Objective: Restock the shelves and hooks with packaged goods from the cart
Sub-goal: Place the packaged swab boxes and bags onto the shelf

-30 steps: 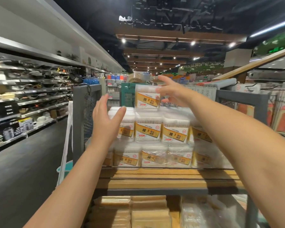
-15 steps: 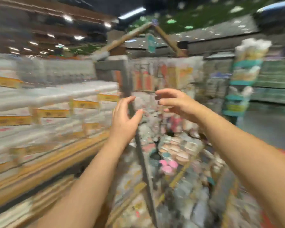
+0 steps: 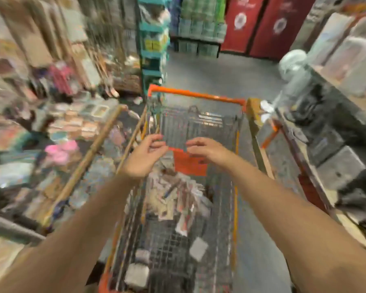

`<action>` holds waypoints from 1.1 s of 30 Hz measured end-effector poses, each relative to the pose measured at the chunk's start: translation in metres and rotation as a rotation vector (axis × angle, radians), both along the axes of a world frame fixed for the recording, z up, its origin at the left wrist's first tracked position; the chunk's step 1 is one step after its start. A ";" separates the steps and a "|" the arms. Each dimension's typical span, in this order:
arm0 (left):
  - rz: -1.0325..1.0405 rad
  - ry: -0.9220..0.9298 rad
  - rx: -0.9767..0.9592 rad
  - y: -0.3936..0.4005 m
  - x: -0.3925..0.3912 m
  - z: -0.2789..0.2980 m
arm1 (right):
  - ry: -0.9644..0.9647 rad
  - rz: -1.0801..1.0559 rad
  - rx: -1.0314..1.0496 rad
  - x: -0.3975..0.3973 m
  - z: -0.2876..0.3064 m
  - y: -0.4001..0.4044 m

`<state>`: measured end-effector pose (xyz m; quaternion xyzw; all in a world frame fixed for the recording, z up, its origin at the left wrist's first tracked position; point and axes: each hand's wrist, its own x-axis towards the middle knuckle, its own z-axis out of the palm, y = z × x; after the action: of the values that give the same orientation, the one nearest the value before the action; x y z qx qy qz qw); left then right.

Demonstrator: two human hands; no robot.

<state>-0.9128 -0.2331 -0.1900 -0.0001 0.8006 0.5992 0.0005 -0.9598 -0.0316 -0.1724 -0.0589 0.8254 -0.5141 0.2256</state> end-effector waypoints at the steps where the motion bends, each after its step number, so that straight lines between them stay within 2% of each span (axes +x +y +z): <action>1: -0.027 -0.071 0.024 0.012 0.002 -0.023 | -0.049 -0.014 0.030 0.000 -0.029 0.015; 4: -0.078 -0.322 0.096 0.032 0.014 -0.098 | -0.252 -0.071 0.114 0.014 -0.112 0.049; 9: -0.071 -0.690 0.012 0.030 0.042 -0.211 | -0.625 -0.166 0.149 0.047 -0.236 0.059; 13: 0.021 -0.829 0.046 0.026 0.054 -0.275 | -0.719 -0.371 0.127 0.068 -0.317 0.033; 16: 0.036 -0.928 0.047 0.024 0.061 -0.313 | -0.752 -0.665 0.087 0.093 -0.384 0.021; 20: 0.036 -1.004 0.070 0.022 0.068 -0.348 | -0.697 -0.874 0.300 0.128 -0.475 0.027; 24: 0.043 -1.013 0.111 0.014 0.071 -0.364 | -0.619 -0.975 0.372 0.139 -0.507 0.029; 25: 0.049 -1.009 0.122 0.014 0.072 -0.366 | -0.611 -0.977 0.378 0.134 -0.486 0.022; 27: 0.063 -0.999 0.151 0.015 0.075 -0.369 | -0.613 -0.973 0.370 0.133 -0.483 0.026; 30: 0.020 -1.002 0.189 0.023 0.076 -0.371 | -0.661 -1.026 0.201 0.128 -0.453 0.031; 33: -0.041 -0.947 0.222 0.030 0.077 -0.369 | -0.792 -1.012 -0.052 0.120 -0.420 0.035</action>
<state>-0.8353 -0.2030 -0.5590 -0.2570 0.6434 0.6149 0.3767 -0.8401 0.0034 -0.5929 0.5267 0.5924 -0.5598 0.2413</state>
